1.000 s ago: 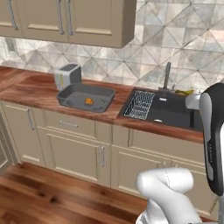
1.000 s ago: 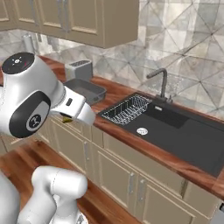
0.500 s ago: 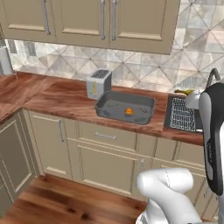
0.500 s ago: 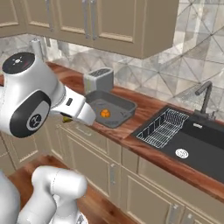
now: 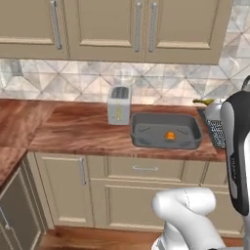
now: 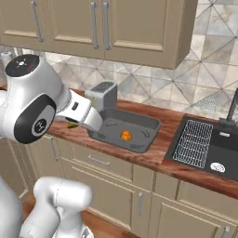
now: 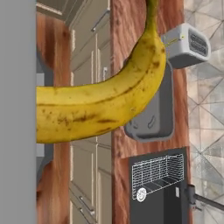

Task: Pick the banana and orange from the fridge and place them inside the tupperware on the counter.

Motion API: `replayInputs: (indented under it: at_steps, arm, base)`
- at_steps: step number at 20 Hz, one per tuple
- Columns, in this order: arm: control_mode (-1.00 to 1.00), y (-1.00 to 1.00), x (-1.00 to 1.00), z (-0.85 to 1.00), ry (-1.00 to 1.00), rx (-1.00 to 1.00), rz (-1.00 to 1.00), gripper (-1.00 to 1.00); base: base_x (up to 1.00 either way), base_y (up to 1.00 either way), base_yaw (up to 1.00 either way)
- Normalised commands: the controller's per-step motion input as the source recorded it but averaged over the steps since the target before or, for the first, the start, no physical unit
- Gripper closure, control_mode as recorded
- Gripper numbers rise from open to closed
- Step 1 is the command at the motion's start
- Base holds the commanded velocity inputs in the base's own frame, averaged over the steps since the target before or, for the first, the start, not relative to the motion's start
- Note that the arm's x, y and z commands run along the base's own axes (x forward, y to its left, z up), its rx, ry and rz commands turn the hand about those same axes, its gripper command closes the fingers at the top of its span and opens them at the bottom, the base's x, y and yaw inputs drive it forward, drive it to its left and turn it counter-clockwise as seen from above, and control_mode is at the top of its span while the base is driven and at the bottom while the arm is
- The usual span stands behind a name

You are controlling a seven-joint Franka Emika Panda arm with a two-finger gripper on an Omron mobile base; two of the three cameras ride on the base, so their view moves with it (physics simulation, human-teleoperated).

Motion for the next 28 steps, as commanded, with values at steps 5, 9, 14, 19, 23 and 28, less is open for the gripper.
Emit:
replayInputs:
  at_steps: [5, 9, 14, 19, 23, 28]
  arm:
    - [1.0, 0.0, 0.0, 0.0, 0.0, 0.0, 0.0, 1.0]
    - [1.0, 0.0, 0.0, 0.0, 0.0, 0.0, 0.0, 1.0]
    - [1.0, 0.0, 0.0, 0.0, 0.0, 0.0, 0.0, 1.0]
    - [1.0, 0.0, 0.0, 0.0, 0.0, 0.0, 0.0, 1.0]
    - [1.0, 0.0, 0.0, 0.0, 0.0, 0.0, 0.0, 1.0]
    - [1.0, 0.0, 0.0, 0.0, 0.0, 0.0, 0.0, 1.0]
  base:
    - [0.66, 0.67, -0.53]
    - [0.52, 0.1, -0.34]
    - [0.52, -0.09, -0.15]
    - [0.62, -0.05, -0.04]
    - [0.6, -0.08, 0.0]
    - [0.32, -0.13, 0.0]
